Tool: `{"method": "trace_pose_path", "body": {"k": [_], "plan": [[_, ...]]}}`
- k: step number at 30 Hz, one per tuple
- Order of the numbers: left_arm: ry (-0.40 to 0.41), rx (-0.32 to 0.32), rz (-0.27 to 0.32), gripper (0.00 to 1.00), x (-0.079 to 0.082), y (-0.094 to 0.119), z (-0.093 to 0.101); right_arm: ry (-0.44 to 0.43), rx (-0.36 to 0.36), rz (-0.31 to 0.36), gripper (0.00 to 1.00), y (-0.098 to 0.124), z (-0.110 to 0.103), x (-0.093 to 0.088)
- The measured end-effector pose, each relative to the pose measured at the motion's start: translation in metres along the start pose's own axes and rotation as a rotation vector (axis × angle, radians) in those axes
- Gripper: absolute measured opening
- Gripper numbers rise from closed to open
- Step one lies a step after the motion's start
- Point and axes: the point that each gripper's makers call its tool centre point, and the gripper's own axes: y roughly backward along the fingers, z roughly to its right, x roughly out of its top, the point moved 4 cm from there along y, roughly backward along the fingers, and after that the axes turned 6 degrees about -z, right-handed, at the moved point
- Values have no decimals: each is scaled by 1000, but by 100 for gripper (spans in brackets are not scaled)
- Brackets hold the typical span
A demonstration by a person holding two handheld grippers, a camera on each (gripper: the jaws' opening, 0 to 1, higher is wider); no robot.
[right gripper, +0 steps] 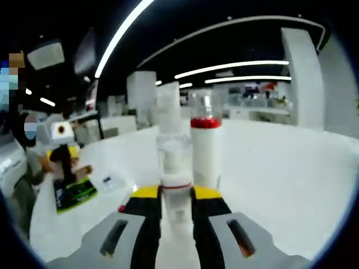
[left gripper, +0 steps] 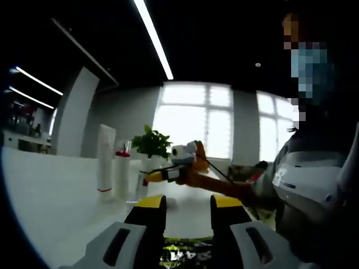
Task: Arrange the skincare products in the storage area until every visible bottle or jar stands upright without overlapping.
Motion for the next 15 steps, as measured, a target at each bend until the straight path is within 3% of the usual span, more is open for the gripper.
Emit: {"method": "trace_pose_path", "body": {"k": [15], "plan": [[9,8,2,31,-1,-2,-2,10,-153,-58,19,-6,-12,2]]}}
